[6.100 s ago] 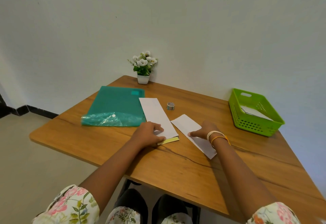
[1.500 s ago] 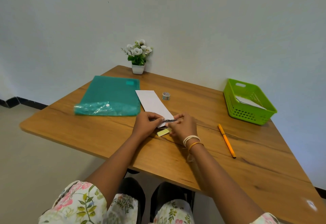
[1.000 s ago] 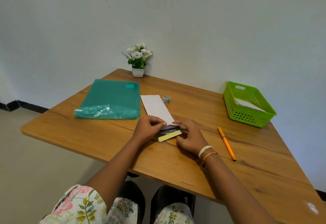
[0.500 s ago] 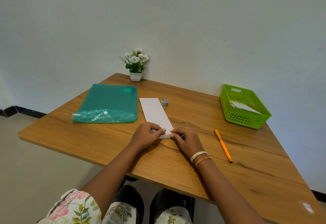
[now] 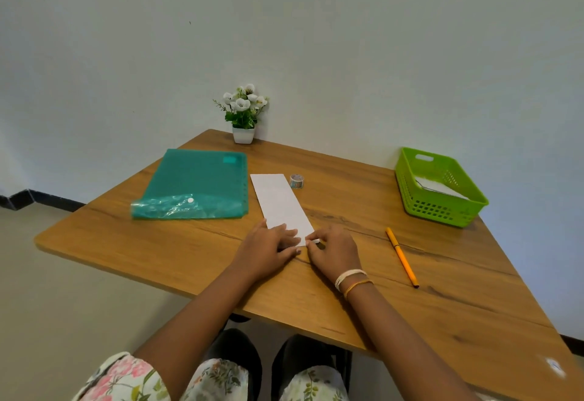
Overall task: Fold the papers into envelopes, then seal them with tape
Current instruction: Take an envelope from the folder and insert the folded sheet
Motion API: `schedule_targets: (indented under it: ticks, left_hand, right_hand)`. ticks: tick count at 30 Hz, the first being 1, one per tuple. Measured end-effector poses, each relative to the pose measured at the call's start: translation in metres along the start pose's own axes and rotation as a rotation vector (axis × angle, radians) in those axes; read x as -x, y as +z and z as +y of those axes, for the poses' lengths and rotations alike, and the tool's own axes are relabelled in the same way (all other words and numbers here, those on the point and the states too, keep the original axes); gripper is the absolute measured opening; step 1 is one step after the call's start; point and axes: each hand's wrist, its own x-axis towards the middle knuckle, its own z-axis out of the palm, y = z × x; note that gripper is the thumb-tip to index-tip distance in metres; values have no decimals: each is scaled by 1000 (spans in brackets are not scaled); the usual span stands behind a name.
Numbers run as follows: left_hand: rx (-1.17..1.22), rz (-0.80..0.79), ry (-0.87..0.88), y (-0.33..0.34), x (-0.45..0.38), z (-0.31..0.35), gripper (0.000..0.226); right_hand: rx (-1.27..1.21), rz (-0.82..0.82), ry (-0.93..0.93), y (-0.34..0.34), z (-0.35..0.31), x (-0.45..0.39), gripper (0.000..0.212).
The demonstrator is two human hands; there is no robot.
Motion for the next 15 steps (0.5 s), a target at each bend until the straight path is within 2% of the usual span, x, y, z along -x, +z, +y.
schedule_targets:
  ticks: [3,7,11,13,15]
  left_hand:
    - [59,-5,-56,-1,1,2,36]
    - [60,-2,-55,0,5,6,42]
    - [-57,61,-24,2,9,10,41]
    - [-115,110,-23,2,11,12,39]
    - [-134,182,-30,4,13,11,39]
  right_hand:
    - [-14,-103,256,0,-16,-11,27]
    - [-74,-267,526,-9,-34,-34,21]
    - [-166,-386,571,-15,-42,-48,23]
    - [-344,-418,605,-16,-44,-48,21]
    - [-588,-429,654,-15,-46,-47,31]
